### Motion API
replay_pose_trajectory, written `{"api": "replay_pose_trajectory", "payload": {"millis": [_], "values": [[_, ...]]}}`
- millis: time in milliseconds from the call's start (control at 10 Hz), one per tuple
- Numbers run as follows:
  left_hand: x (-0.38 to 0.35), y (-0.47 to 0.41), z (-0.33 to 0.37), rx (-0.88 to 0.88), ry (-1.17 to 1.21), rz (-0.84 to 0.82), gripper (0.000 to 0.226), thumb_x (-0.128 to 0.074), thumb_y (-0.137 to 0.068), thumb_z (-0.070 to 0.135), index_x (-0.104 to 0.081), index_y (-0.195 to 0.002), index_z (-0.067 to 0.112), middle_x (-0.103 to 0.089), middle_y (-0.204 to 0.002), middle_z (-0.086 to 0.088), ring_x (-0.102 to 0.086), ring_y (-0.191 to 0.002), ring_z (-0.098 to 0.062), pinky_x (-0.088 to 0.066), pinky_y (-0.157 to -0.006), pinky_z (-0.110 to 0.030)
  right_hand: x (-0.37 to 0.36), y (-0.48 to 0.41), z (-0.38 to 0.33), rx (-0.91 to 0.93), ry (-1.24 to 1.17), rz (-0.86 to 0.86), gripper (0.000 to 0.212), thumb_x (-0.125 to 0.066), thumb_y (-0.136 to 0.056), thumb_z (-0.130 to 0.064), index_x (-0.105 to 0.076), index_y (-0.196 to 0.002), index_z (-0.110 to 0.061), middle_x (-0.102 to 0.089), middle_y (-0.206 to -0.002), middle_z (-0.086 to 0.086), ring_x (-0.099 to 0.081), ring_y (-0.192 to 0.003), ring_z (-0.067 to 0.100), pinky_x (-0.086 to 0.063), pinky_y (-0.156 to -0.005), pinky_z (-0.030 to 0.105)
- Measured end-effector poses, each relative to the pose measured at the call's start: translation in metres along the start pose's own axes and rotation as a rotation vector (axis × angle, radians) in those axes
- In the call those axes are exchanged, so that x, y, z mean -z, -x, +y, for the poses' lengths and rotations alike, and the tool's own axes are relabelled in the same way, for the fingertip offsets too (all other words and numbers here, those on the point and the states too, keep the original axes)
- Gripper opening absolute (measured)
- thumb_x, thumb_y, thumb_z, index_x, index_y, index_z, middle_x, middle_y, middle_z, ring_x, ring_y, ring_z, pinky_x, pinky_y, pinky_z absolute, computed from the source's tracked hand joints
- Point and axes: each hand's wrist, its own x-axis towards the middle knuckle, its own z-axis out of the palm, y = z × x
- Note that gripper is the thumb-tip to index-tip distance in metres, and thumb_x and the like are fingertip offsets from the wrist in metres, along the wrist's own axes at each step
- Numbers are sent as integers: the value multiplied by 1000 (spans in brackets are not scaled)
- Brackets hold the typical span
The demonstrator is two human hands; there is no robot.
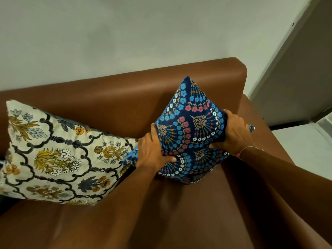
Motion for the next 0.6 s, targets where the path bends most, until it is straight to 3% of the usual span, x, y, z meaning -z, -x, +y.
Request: {"api": "replay_pose_trajectory", "payload": {"millis": [100, 200, 300, 400, 500, 600], "values": [[3, -6, -1, 8, -19, -39, 157, -88, -44, 63, 15, -151, 13, -27, -154, -18, -23, -144, -35, -20, -119, -52, -5, 6, 2, 7, 28, -1, 138, -93, -41, -48, -16, -150, -15, -49, -136, 13, -44, -127, 39, -35, -105, 64], [10, 1, -4, -24, -10, -82, 160, -86, -43, 68, 21, -150, 15, -2, -164, -16, -1, -151, -33, -8, -122, -52, -6, 20, -1, 24, 0, 19, 127, -83, -53, -28, -6, -153, -11, -30, -151, 17, -21, -143, 40, -10, -114, 69], [29, 19, -8, -89, -53, -117, 145, -76, -60, 70, 22, -150, 13, 13, -164, -13, 12, -151, -31, -1, -122, -51, -3, 42, -25, 28, -51, 80, 116, -63, -55, -27, -5, -153, -8, -12, -161, 16, 0, -150, 35, 5, -116, 63], [62, 44, -9, -116, -39, -72, 104, -51, -89, 61, 16, -152, 12, 13, -164, -13, 12, -151, -29, -1, -123, -50, 13, 66, -60, 68, -73, 66, 106, -49, -63, -43, -9, -154, -6, -11, -163, 17, 1, -150, 35, 5, -118, 60], [104, 83, -22, -130, -77, -23, 80, -35, -100, 49, 11, -154, 12, 12, -164, -12, 13, -151, -26, -3, -123, -48, 31, 97, -101, 80, -82, 89, 92, -44, -83, -51, -13, -154, -3, -15, -162, 19, -2, -150, 35, 2, -120, 56], [147, 133, -47, -140, -94, 25, 76, -32, -101, 44, 12, -154, 12, 15, -164, -9, 17, -150, -22, -2, -124, -46, 48, 138, -145, 142, -82, 95, 83, -48, -95, -48, -12, -154, -2, -15, -162, 18, -3, -151, 33, -1, -121, 53]]}}
